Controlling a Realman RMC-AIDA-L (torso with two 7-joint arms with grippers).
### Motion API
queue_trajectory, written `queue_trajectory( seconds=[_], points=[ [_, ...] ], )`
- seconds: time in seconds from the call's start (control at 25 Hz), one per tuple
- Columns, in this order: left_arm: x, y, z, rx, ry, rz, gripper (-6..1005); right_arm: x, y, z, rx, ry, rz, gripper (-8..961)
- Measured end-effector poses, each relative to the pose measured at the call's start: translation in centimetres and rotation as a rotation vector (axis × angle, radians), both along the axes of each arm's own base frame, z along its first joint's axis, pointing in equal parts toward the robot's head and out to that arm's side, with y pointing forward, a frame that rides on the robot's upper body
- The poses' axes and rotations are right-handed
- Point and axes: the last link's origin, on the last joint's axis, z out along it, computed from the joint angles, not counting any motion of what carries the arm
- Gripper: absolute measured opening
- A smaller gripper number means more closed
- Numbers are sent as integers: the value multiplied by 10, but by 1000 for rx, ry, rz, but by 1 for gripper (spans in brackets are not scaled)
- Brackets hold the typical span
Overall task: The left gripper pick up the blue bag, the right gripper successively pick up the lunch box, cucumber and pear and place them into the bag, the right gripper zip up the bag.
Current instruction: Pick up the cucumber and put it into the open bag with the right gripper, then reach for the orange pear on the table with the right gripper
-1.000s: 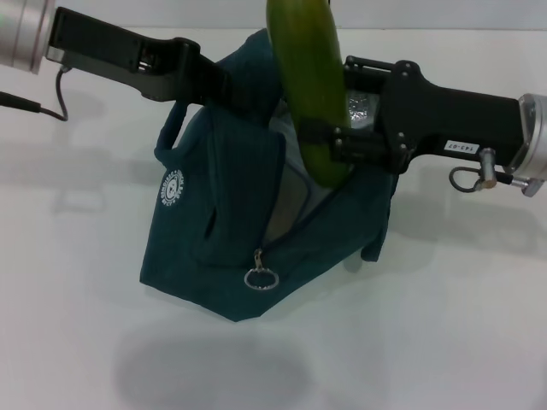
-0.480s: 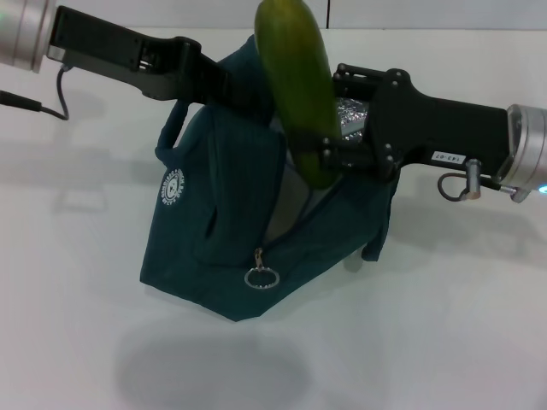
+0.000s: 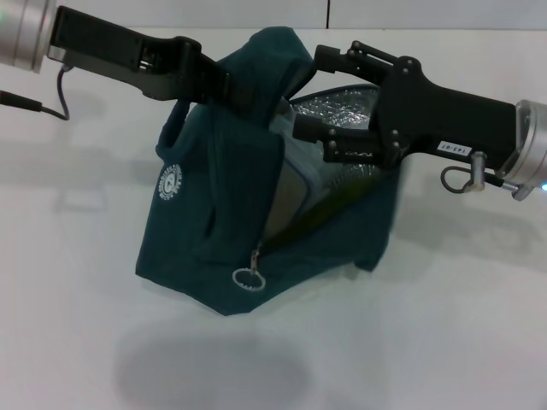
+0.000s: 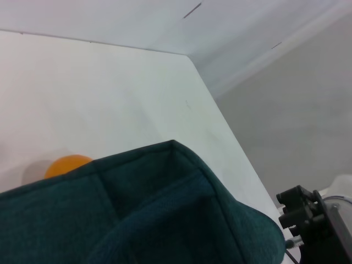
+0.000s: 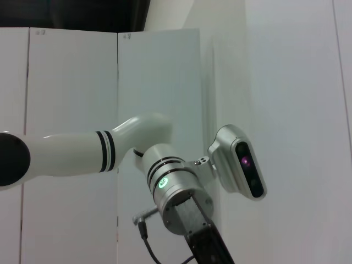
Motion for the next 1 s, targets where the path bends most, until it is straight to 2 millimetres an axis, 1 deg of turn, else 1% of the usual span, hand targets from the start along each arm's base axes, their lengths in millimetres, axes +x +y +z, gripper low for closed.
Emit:
queue_trajectory(
  seconds=[0.12,0.24,0.32,0.44,0.56,0.64,0.8,0.88,1.0],
  points=[
    [0,0,0,-1,0,0,44,0,0,2,7,15,-4,872],
    [-1,0,0,0,-1,4,44,3,4,14,46,72,-42,871],
    [-3,-1,0,1,-1,10,44,10,8,27,88,119,-92,870],
    [-5,-2,1,3,0,14,45,34,17,45,160,151,-230,870],
    [-5,-1,2,5,1,13,44,62,23,54,217,120,-363,869],
    [-5,-1,3,8,3,12,44,76,27,56,248,78,-429,868],
    [-7,-1,5,12,5,15,44,93,38,53,297,5,-536,865],
    [-10,-2,7,15,8,21,44,98,45,48,331,-40,-587,863],
    [-17,-4,10,22,10,40,44,98,54,38,373,-104,-613,861]
  ],
)
